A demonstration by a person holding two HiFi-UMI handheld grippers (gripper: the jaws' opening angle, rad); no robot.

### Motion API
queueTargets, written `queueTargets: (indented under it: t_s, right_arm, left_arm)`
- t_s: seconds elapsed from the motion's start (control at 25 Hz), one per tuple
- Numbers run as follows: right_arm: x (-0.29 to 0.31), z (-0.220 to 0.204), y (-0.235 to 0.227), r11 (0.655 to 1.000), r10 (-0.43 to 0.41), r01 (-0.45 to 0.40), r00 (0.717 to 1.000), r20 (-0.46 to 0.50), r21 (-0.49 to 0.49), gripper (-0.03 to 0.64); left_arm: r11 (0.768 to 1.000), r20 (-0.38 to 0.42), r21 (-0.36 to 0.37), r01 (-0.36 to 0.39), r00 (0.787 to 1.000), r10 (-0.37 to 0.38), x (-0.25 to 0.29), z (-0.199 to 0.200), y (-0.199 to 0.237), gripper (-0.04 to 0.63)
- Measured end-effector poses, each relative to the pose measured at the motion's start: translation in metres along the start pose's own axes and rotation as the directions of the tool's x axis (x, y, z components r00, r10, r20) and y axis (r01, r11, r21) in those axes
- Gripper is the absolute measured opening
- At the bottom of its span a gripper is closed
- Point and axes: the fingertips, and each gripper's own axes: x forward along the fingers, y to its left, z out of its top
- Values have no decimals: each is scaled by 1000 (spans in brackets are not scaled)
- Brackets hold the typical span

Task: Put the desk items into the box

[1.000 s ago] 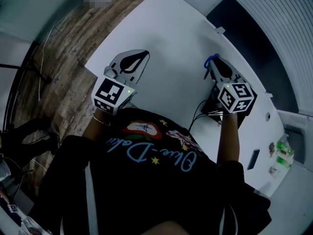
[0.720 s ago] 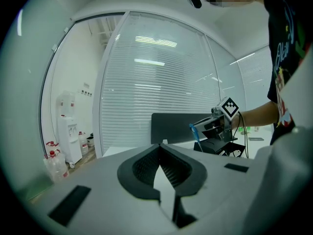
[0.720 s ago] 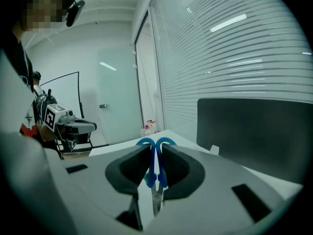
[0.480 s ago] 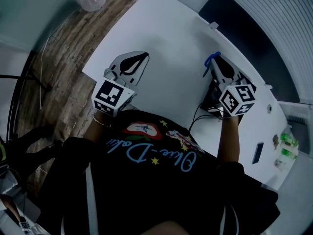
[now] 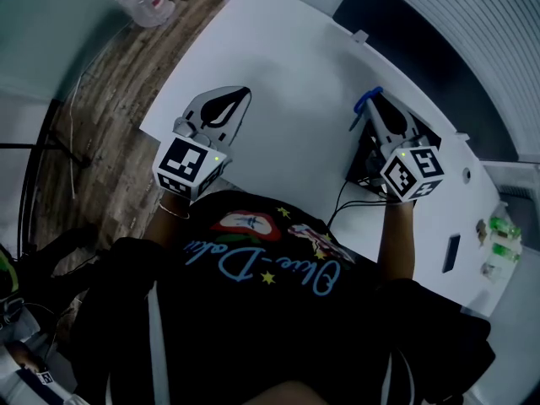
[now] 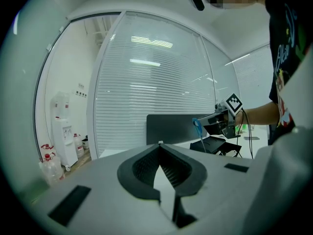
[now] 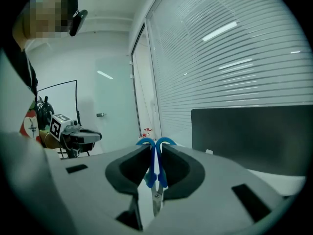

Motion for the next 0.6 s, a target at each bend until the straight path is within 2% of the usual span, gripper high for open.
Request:
queueTargets:
  t_s: [0.6]
  right_arm:
    - [-40, -2, 0, 997, -73, 72, 997, 36, 33, 78]
  left_arm:
    - [996, -5, 18, 85, 996, -85, 11, 2, -25, 8]
